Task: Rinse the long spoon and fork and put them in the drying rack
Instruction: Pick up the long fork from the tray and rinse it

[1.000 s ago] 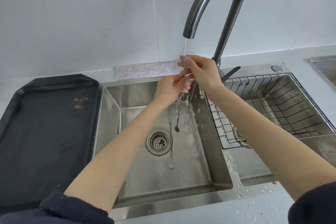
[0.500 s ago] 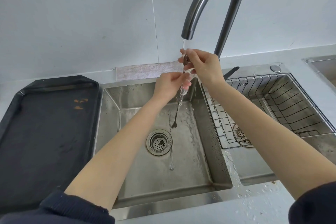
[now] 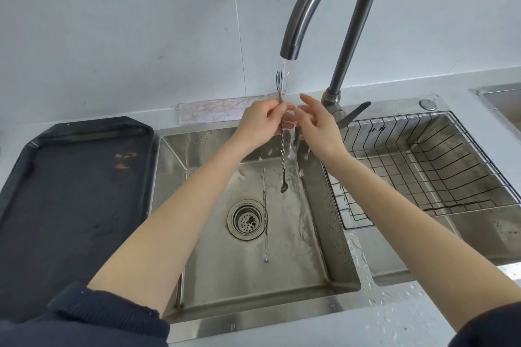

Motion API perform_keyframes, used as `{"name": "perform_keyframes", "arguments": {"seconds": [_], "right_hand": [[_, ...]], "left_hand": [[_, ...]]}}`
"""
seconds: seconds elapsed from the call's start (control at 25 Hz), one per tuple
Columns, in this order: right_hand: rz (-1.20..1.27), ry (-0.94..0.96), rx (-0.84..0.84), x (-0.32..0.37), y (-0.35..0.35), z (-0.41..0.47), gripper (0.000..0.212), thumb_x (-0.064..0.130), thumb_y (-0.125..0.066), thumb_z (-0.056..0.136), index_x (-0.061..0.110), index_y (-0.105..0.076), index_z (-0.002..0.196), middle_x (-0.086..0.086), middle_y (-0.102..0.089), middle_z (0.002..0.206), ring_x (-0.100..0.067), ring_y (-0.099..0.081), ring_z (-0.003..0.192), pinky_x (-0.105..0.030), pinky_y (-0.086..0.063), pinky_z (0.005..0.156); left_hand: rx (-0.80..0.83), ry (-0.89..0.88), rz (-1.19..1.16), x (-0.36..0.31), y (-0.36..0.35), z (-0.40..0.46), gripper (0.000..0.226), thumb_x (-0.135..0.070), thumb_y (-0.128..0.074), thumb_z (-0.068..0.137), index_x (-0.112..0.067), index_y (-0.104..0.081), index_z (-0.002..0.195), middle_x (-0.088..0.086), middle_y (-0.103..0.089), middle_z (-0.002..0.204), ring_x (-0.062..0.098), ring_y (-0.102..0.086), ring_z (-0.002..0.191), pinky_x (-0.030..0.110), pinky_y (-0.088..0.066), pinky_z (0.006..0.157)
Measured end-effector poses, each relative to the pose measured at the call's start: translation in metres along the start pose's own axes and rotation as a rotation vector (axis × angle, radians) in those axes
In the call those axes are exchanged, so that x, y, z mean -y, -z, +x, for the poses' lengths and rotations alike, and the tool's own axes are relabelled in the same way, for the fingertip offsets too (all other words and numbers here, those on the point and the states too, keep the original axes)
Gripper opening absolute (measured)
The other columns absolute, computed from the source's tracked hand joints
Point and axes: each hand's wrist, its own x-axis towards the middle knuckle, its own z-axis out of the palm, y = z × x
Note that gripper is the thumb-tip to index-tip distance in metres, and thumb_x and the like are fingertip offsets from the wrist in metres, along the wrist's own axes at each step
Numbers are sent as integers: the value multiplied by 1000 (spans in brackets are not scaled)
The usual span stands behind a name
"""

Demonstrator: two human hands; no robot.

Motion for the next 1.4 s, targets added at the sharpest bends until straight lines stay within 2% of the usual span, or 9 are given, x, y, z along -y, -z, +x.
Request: {"name": "perform_keyframes", "arguments": {"seconds": [0.08, 0.2, 0.4, 0.56, 0.8, 0.92, 1.0, 1.08, 1.4], "right_hand": [[22, -58, 56, -12, -2, -5, 47, 27, -44, 95, 10, -36, 138, 0, -61, 111, -12, -61, 84, -32, -52, 79], [-74, -98, 172, -25, -6, -11, 38, 22, -44, 95, 7, -46, 130, -2, -63, 98, -19, -61, 84, -37, -52, 81], [-190, -113, 229, -36, -15, -13, 22, 21, -52, 91, 10, -65, 105, -3, -63, 87, -11, -54, 69, -13, -40, 58], [-162, -136, 244, -43, -21, -15, 19, 16, -54, 89, 13, -68, 101, -9, -69, 91, -19, -61, 83, -21, -46, 73], [-165, -150, 246, -45, -24, -15, 19, 20, -54, 89, 15, -68, 101, -5, -70, 93, -22, -64, 89, -19, -45, 67], [-160, -121, 201, -37, -24, -9, 22, 22, -52, 91, 13, -68, 103, -3, -72, 95, -12, -65, 80, -19, -51, 72], [-171, -98, 182, -28, -25, -4, 23, 23, -53, 91, 12, -67, 105, -4, -73, 97, -4, -58, 59, -6, -44, 47], [-184, -69, 147, -21, -26, 3, 24, 23, -54, 91, 12, -67, 106, -6, -73, 98, -15, -57, 57, -3, -34, 38], [-97, -15, 106, -4, -25, 23, 22, 21, -55, 91, 8, -66, 104, 4, -64, 74, 14, -54, 43, -1, -41, 48]], "left_hand": [[-1, -14, 32, 2, 0, 1, 28, -20, -44, 95, -8, -65, 110, 12, -71, 105, 24, -68, 92, 39, -56, 85], [6, -1, -48, 0, 0, 1, 26, -19, -48, 93, -5, -66, 107, 12, -71, 99, 17, -67, 87, 30, -57, 79], [-34, -19, -133, -4, 2, 0, 28, -20, -46, 94, -6, -63, 110, 3, -68, 89, -3, -65, 65, 11, -55, 62], [-33, -10, -169, -6, 7, 3, 32, -18, -41, 96, -12, -53, 125, -1, -65, 96, 2, -65, 73, 14, -52, 64], [-57, 19, -261, -12, 6, 4, 30, -28, -44, 95, -11, -63, 110, 0, -69, 92, -4, -67, 62, 9, -53, 58], [-116, 43, -354, -14, 13, 8, 30, -28, -39, 96, -12, -61, 109, 1, -68, 90, 0, -67, 65, 12, -55, 59], [-169, 57, -402, -13, 22, 10, 29, -26, -37, 97, -12, -59, 111, 2, -67, 92, 2, -67, 69, 14, -55, 65], [-218, 77, -484, -10, 34, 11, 27, -24, -37, 98, -14, -57, 112, 0, -67, 92, 2, -68, 69, 14, -55, 67], [-340, 181, -802, 20, 56, 8, 15, -13, -46, 94, -17, -57, 85, 1, -66, 85, 7, -69, 67, 17, -58, 68]]}}
